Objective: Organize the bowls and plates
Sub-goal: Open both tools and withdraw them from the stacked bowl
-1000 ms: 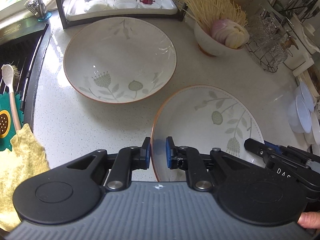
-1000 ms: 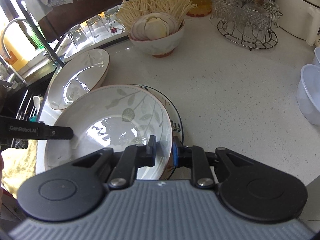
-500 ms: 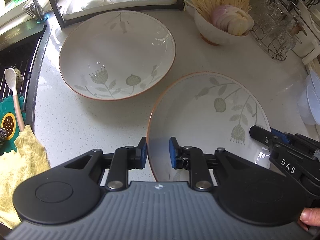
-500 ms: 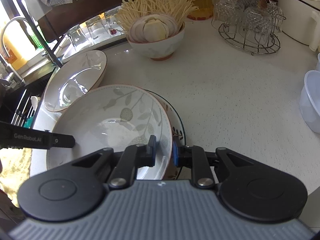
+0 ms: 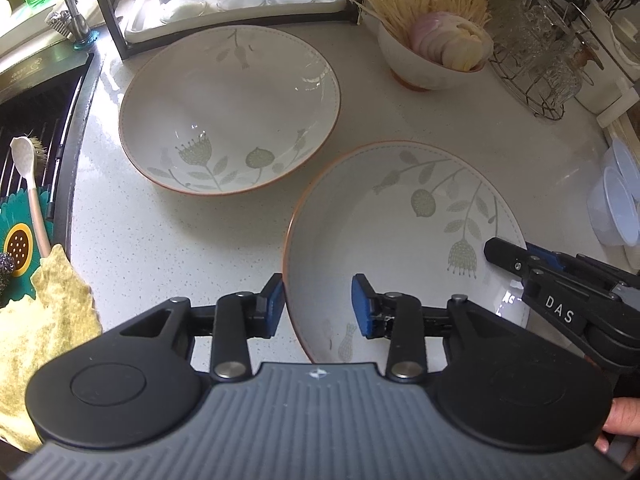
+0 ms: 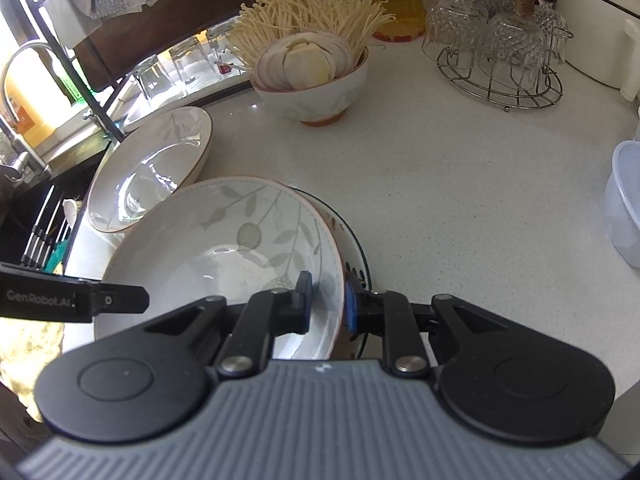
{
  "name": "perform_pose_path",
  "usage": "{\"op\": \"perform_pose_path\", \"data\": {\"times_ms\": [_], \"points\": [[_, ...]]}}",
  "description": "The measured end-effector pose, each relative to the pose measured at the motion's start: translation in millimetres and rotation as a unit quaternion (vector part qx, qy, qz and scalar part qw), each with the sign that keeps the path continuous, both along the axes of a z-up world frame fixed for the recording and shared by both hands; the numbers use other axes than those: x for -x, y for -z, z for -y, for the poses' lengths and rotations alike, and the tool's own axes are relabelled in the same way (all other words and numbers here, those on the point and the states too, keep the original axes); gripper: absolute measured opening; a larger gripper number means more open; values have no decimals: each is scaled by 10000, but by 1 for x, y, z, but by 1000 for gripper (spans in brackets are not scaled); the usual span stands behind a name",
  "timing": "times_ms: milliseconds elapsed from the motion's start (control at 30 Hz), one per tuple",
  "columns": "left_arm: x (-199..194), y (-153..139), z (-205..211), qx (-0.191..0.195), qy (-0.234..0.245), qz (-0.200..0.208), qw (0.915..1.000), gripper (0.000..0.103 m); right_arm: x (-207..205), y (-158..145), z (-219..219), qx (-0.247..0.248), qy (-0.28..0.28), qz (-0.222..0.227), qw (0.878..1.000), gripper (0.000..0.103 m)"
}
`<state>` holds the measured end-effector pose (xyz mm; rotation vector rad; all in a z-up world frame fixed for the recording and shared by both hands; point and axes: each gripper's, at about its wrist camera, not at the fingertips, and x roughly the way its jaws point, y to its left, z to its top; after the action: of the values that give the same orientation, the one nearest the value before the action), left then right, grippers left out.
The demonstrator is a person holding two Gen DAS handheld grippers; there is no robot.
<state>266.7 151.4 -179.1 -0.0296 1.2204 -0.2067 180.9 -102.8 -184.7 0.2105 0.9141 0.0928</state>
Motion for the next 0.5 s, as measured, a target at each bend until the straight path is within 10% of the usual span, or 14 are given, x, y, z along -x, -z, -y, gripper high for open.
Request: {"op": "perform_pose_path", "data": {"times_ms": [500], "points": [[18, -19, -4, 387, -57, 234, 9990, 45, 3, -13, 10, -57, 371, -161, 9992, 21]]}}
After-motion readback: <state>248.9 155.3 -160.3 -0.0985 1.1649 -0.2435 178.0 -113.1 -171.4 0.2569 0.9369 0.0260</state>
